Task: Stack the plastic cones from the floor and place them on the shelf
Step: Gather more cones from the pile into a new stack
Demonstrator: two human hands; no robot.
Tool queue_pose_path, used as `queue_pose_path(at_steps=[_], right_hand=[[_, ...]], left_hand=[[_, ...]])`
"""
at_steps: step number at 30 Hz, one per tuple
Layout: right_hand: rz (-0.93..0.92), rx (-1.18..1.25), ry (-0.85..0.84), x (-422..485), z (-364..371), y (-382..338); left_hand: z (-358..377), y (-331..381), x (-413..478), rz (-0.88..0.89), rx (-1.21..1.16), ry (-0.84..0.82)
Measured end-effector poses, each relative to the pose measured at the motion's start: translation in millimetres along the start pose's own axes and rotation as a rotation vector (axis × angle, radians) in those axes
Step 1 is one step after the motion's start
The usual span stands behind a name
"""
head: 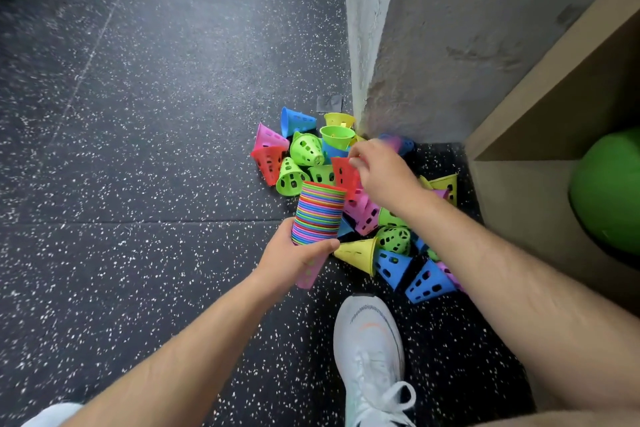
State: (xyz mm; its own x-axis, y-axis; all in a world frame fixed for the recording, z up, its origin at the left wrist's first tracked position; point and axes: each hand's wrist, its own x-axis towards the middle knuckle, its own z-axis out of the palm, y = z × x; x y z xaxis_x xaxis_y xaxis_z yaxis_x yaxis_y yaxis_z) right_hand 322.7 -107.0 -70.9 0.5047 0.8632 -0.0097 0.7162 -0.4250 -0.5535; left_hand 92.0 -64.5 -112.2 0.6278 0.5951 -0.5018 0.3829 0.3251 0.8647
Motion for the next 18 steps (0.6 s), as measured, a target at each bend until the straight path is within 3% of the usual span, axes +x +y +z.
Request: queue_pose_path(at_steps=[8,18], right_hand=[[-0.030,0.297,0.324,-18,-21,-23],[-0.045,0.310,-0.062,-51,6,-29]], left_hand=[[-8,-5,6,0.011,-0.001,-0.035],[-9,1,3,0.019,0.014,-0.012]])
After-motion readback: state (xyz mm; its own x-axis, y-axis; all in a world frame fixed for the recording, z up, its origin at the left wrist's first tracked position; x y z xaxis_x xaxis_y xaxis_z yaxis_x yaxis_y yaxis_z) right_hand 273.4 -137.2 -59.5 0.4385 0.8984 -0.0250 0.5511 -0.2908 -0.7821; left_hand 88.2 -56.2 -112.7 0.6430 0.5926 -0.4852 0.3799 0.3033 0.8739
